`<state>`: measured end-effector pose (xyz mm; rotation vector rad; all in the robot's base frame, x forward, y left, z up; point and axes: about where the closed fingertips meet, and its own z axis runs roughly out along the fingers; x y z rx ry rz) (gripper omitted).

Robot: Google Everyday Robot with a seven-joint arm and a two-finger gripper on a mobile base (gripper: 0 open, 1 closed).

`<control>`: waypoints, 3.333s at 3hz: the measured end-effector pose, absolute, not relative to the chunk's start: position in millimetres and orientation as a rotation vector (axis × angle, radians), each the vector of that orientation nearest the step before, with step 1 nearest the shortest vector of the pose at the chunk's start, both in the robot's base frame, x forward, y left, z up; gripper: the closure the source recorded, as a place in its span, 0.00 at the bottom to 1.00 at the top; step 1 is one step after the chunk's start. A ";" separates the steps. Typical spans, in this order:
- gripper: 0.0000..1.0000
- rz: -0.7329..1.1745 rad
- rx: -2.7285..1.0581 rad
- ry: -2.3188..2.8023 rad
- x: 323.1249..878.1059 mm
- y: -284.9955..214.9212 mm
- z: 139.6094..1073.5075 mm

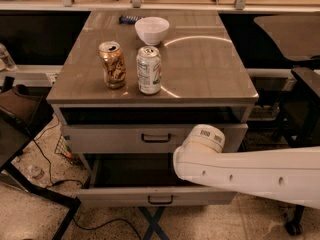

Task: Open middle drawer

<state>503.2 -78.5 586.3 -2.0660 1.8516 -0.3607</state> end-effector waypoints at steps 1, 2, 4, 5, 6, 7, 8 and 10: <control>1.00 -0.361 -2.066 1.852 503.2 -78.5 586.3; 1.00 -0.350 -2.058 1.862 507.7 -82.4 566.4; 1.00 -0.293 -2.002 1.895 520.9 -100.3 513.1; 1.00 -0.234 -1.963 1.902 522.7 -101.3 484.8; 1.00 -0.191 -1.937 1.907 522.1 -100.7 467.4; 1.00 -0.167 -1.910 1.891 529.1 -96.6 456.0; 1.00 -0.161 -1.899 1.863 542.3 -90.0 451.9; 1.00 -0.112 -1.941 1.863 545.4 -77.9 428.4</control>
Offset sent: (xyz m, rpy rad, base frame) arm 0.0132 -0.0101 -0.0593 0.0221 0.0161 -0.0244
